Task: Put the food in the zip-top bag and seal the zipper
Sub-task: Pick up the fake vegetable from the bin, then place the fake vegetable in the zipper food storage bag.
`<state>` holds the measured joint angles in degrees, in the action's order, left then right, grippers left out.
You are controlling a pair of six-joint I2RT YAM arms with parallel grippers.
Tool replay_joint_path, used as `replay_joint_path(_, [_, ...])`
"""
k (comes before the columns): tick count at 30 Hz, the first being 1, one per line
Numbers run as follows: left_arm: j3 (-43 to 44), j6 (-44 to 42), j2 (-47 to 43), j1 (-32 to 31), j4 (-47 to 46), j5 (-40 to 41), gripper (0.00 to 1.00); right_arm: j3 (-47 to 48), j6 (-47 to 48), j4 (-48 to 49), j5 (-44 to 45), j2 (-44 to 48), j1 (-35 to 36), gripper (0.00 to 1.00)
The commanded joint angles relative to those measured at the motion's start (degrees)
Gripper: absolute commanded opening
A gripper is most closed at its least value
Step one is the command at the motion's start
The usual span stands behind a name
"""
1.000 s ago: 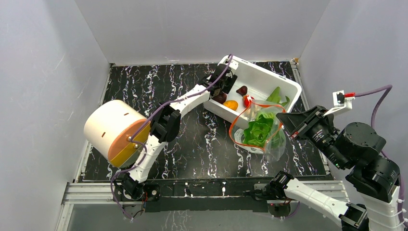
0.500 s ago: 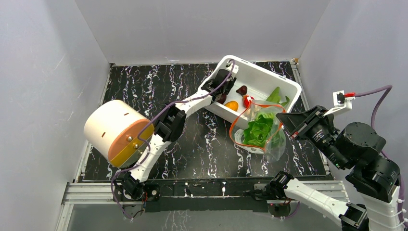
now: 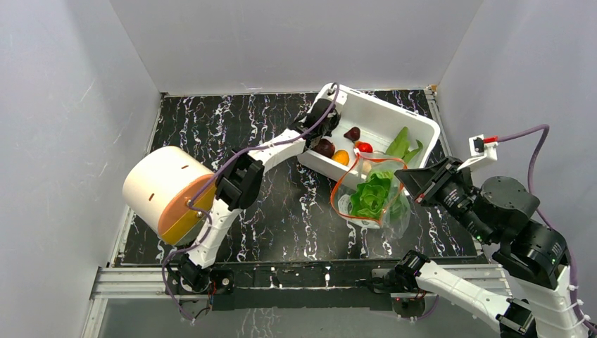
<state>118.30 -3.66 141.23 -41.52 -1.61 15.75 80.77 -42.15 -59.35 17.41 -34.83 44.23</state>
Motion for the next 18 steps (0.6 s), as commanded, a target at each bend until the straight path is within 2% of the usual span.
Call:
replay_joint_path(1, [-1.83, 3.92, -11.85, -0.78, -0.47, -3.25, 0.00, -1.16, -0.68, 6.00, -0.09, 1.01, -0.03, 0.00])
replay_joint_path(10, [-8.13, 8.61, -22.16, -0.76, -0.46, -8.36, 0.00, -5.88, -1.71, 7.07, -1.35, 1.79, -0.04, 0.00])
replay_joint_path(18, [-16.41, 13.67, -33.51, -0.78, -6.16, -13.02, 0.00, -11.60, -3.95, 11.23, -6.64, 1.69, -0.11, 0.00])
